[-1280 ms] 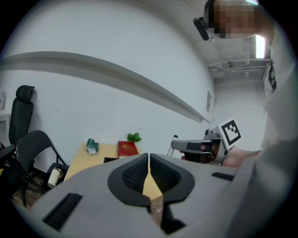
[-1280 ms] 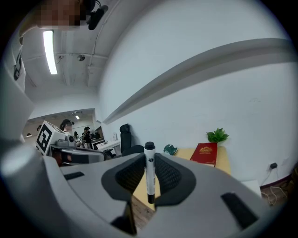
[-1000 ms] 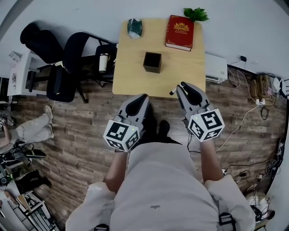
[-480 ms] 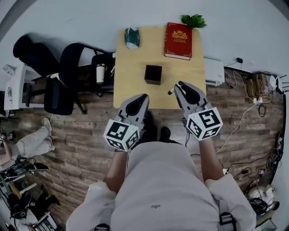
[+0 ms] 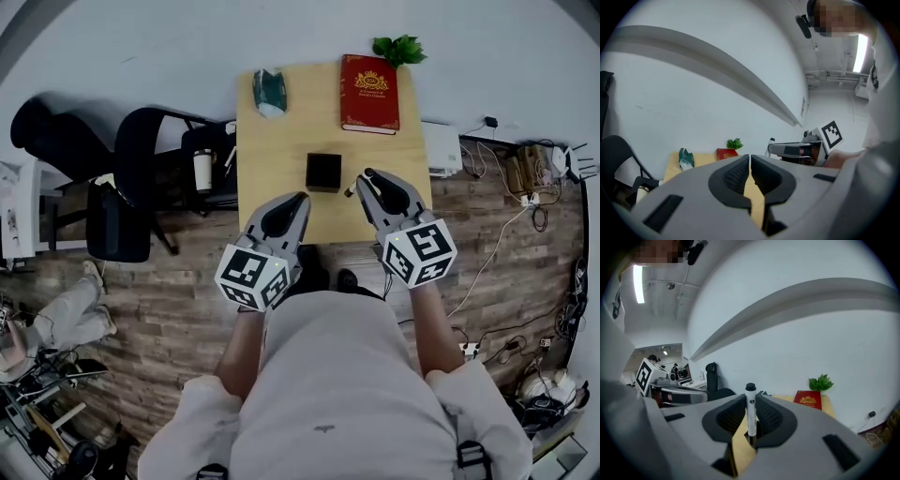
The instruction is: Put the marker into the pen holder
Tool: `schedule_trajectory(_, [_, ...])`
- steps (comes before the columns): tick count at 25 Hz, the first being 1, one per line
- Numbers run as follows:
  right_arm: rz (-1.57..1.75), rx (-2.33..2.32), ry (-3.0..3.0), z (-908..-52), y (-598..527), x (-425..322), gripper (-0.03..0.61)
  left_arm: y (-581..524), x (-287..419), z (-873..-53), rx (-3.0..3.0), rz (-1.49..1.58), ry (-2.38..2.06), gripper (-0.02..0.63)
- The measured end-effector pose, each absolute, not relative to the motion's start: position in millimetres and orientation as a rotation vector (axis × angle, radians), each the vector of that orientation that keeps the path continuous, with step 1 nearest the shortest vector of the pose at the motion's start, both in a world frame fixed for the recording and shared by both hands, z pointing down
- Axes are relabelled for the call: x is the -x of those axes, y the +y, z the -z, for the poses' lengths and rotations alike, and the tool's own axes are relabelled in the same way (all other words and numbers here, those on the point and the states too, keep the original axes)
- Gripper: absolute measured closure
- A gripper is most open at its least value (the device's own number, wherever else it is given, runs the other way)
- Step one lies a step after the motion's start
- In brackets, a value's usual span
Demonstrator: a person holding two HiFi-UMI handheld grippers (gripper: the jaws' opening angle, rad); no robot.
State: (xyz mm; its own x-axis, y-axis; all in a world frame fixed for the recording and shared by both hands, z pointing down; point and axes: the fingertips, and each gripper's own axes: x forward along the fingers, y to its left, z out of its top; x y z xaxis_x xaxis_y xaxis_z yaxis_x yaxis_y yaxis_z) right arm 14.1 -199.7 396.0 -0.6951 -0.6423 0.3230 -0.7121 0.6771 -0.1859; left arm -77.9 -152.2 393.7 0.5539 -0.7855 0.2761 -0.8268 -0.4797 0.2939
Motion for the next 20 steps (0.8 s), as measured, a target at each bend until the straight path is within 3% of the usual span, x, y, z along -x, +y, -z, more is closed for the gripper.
schedule_trajectory(20, [-0.474,-1.11,-2.549,-455.0,-238.1,29.5,0.511,-187.7,112.9,-418.5,-2.404,-0.168,-1.198,0.597])
